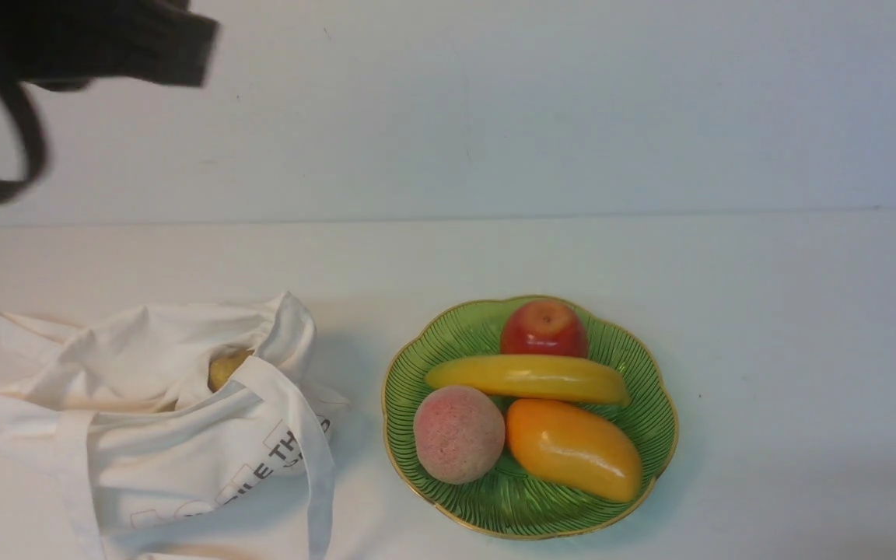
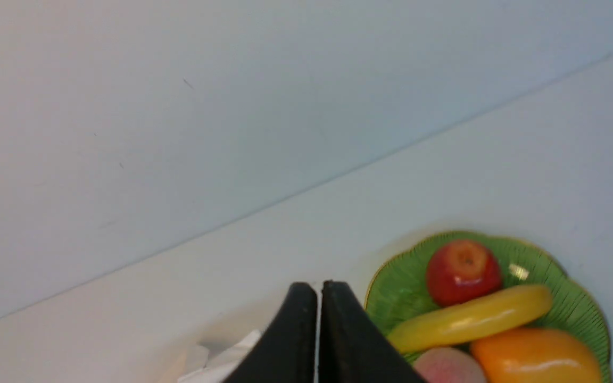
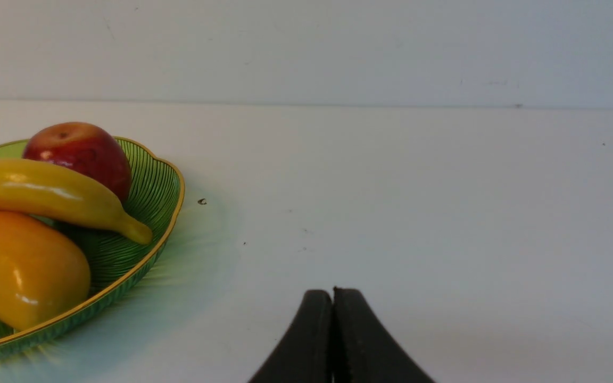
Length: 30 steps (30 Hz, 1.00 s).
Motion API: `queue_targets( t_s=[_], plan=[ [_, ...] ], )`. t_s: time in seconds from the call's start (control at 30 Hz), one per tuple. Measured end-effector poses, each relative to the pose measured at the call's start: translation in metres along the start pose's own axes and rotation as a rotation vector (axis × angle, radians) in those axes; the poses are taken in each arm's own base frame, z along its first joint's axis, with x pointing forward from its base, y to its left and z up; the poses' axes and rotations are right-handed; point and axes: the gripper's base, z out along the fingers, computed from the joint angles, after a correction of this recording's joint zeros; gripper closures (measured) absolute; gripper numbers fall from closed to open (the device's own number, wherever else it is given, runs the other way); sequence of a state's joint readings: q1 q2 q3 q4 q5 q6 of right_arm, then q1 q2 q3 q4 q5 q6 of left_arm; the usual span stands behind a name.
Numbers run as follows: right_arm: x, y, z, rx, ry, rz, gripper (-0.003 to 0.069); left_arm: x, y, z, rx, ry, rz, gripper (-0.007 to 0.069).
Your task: Take the fruit out of the cloth bag on the white table and place them on a plate.
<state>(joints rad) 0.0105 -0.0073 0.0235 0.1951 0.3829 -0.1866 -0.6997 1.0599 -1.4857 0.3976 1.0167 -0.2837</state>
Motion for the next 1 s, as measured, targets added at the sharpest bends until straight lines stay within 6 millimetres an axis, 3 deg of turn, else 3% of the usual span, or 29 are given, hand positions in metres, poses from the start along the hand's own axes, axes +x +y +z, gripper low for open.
queue_targets(
  t_s=[0.13, 0.27, 0.77, 0.9, 1.0],
  plan=[
    [0.0, 0.0, 0.0, 0.0, 0.0, 0.0, 0.0671, 0.01, 0.012, -0.035, 0.009, -0.066, -0.063, 0.0632],
    [0.0, 0.0, 0.0, 0.0, 0.0, 0.0, 0.0671, 0.018, 0.021, -0.057, 0.009, -0.095, -0.09, 0.0632],
    [0.0, 0.0, 0.0, 0.0, 0.0, 0.0, 0.0671, 0.037, 0.036, -0.092, -0.01, -0.098, -0.115, 0.0632],
    [0.0, 0.0, 0.0, 0.0, 0.0, 0.0, 0.0671, 0.053, 0.038, -0.093, -0.009, -0.103, -0.105, 0.0632],
    [0.0, 0.0, 0.0, 0.0, 0.0, 0.0, 0.0671, 0.076, 0.037, -0.089, 0.0, -0.127, -0.082, 0.0632]
  ],
)
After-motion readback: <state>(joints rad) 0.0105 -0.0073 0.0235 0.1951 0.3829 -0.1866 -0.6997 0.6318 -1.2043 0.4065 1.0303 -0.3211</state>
